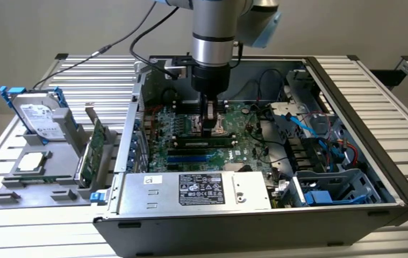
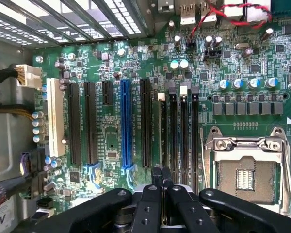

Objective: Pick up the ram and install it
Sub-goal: 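Press down the ram until it locks into place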

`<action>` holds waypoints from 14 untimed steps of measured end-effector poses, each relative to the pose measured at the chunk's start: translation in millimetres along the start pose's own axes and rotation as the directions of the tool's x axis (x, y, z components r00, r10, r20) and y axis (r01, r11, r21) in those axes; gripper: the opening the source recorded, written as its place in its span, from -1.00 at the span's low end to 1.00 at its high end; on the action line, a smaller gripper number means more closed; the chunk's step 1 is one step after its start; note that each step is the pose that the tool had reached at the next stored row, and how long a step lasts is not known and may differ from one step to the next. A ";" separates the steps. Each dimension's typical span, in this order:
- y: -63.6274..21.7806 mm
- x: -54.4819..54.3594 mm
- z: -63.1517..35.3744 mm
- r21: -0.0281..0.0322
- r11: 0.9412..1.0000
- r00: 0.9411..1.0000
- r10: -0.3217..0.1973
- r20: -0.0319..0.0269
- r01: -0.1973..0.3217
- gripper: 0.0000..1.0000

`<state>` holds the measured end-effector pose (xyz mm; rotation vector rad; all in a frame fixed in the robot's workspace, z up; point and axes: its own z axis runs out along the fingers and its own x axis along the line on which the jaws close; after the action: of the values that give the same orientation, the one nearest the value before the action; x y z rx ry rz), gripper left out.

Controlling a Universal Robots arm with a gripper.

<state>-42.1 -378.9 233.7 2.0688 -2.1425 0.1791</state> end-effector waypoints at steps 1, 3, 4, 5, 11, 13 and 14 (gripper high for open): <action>0.1 0.6 -2.4 -0.001 1.000 1.000 0.000 0.001 0.000 -0.79; 0.2 2.2 -8.5 -0.002 1.000 1.000 0.000 0.002 0.000 -0.79; 0.3 2.9 -11.8 -0.002 1.000 1.000 0.000 0.003 0.000 -0.79; 0.3 3.6 -14.8 -0.003 1.000 1.000 0.001 0.004 -0.001 -0.79; 0.4 4.6 -19.5 -0.004 1.000 1.000 0.001 0.005 -0.001 -0.79; 0.4 4.6 -19.5 -0.004 1.000 1.000 0.001 0.005 -0.001 -0.79; 0.4 4.6 -19.5 -0.004 1.000 1.000 0.001 0.005 -0.001 -0.79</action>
<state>-42.1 -379.6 253.8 2.0683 -2.1449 0.1693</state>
